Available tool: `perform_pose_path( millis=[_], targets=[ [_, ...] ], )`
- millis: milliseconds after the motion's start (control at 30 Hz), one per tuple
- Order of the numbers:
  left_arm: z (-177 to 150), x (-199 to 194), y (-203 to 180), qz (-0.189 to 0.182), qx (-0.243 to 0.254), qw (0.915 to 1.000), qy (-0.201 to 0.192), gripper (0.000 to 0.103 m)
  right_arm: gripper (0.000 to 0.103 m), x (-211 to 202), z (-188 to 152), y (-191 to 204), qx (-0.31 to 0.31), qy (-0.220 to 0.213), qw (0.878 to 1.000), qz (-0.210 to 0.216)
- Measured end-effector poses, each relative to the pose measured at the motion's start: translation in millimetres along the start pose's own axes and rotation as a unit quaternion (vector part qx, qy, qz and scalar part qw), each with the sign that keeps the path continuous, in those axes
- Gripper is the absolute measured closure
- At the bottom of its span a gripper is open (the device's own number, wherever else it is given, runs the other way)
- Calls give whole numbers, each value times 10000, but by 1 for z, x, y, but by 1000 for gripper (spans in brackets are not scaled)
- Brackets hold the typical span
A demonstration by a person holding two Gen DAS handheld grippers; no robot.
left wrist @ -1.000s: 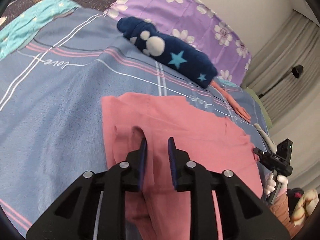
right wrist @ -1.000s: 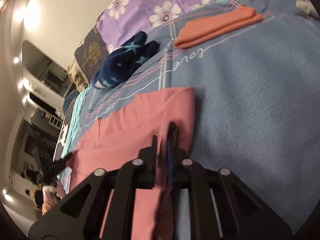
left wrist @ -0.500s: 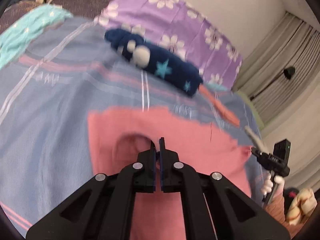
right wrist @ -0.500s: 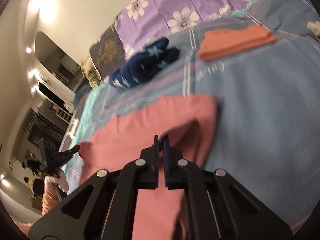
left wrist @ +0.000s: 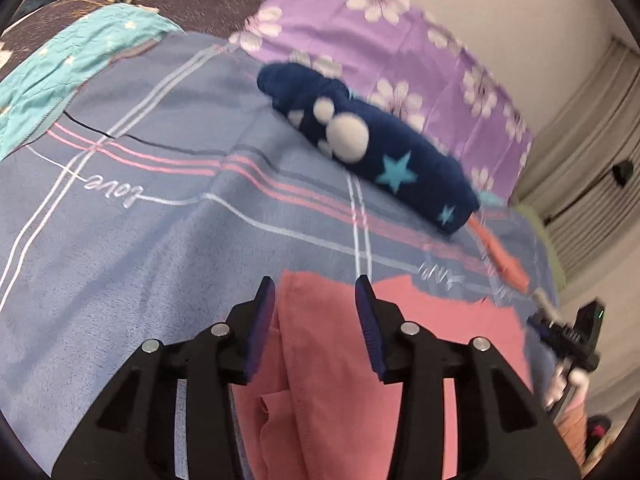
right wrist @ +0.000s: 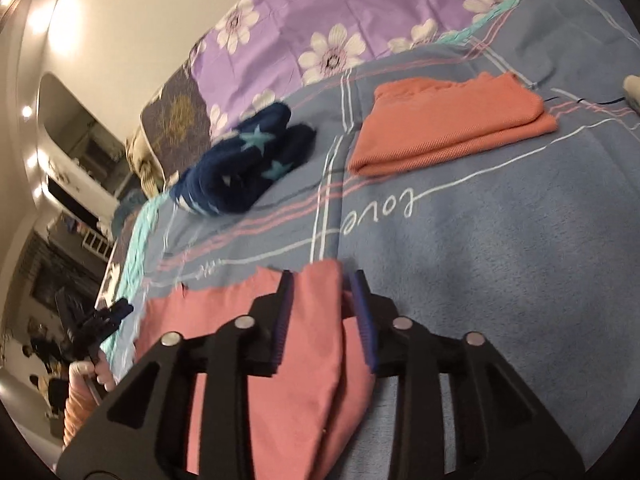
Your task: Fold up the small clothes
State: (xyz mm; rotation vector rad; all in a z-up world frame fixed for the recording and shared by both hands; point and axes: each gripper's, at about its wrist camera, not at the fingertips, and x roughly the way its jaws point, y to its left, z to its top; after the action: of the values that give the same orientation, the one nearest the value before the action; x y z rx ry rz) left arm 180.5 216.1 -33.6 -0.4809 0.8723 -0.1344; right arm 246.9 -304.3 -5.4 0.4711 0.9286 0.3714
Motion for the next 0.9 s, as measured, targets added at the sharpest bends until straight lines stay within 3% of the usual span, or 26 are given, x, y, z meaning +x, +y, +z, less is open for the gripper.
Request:
perform_pose_path(
  millis=[67, 167, 200, 233, 267, 500, 600, 767, 900],
  targets=[
    [-1, 14, -2, 154, 133, 9996, 194, 61, 57, 13, 2, 6, -131, 169, 9998, 39],
    [-2, 34, -4, 340, 187, 9984, 401, 62, 54, 34, 2, 16, -445, 408, 9981, -112],
    [-2, 36, -4, 369, 176, 9984, 396, 69, 58, 38, 2, 19, -552, 401, 9974, -215],
    [-1, 35, -5, 366, 157, 9986, 346, 90, 78, 40, 2, 22, -649, 359, 9969, -273],
    [0, 33, -5, 336, 149, 9988, 317, 100, 100, 40, 3, 24, -750, 312, 9962, -300],
    [13, -14, -23, 27, 533, 9978, -381, 101, 100, -3, 12, 38, -828, -477, 9954, 49],
    [25, -13, -27, 109, 589, 9967, -553, 101, 100, -5, 24, 41, -804, -667, 9945, -11],
    [31, 41, -19, 574, 574, 9967, 56, 101, 94, 39, 26, 26, -639, -52, 9960, -627],
    [19, 27, -15, 381, 462, 9982, -68, 93, 93, 26, 4, 15, -631, -41, 9953, -729]
  ],
)
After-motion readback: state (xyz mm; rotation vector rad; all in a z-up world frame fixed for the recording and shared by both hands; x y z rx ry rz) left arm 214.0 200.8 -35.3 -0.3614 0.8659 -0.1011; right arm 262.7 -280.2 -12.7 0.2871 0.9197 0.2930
